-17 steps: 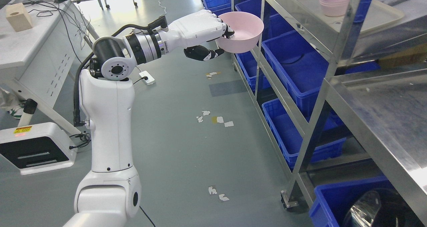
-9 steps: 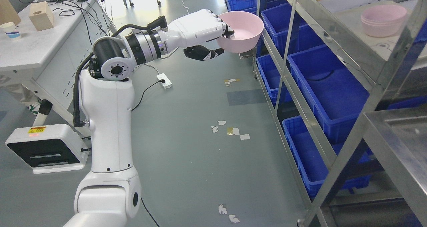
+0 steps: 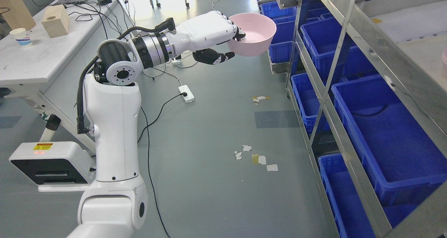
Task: Stack pink IKEA bowl on shelf middle layer
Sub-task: 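Hold the pink bowl raised in the left hand while the robot drives to the rack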
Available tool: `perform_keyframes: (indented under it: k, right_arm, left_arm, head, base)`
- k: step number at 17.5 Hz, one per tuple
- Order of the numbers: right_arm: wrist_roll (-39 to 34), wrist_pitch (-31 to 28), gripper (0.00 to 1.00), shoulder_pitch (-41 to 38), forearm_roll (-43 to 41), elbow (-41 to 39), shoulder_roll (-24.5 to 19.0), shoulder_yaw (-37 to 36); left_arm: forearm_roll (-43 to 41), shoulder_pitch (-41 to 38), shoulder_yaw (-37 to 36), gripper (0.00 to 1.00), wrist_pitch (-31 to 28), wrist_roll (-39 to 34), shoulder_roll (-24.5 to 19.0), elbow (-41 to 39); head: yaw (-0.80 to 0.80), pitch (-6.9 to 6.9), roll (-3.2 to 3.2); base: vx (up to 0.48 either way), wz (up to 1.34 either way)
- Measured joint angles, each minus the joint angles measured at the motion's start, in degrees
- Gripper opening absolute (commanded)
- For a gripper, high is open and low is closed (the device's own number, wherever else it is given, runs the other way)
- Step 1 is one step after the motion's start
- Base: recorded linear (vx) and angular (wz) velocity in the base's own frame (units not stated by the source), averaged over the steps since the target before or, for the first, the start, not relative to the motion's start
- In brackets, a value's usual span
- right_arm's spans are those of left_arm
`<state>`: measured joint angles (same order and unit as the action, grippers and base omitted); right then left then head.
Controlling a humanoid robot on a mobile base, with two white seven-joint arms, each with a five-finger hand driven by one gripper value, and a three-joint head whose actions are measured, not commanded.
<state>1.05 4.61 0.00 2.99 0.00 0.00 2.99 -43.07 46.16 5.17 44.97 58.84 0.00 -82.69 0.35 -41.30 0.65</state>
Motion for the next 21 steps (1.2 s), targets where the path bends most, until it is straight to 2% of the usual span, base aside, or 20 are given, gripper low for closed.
perform_keyframes:
  k: [21]
  right_arm:
    - [0.0, 0.0, 1.0, 0.0, 0.0, 0.0, 0.0, 0.0]
  left_arm:
    - [0.4, 0.0, -0.3, 0.03, 0.0, -0.4, 0.0, -0.1]
  head:
    - [0.0, 0.0, 0.0]
  base:
    - [0.318, 0.18]
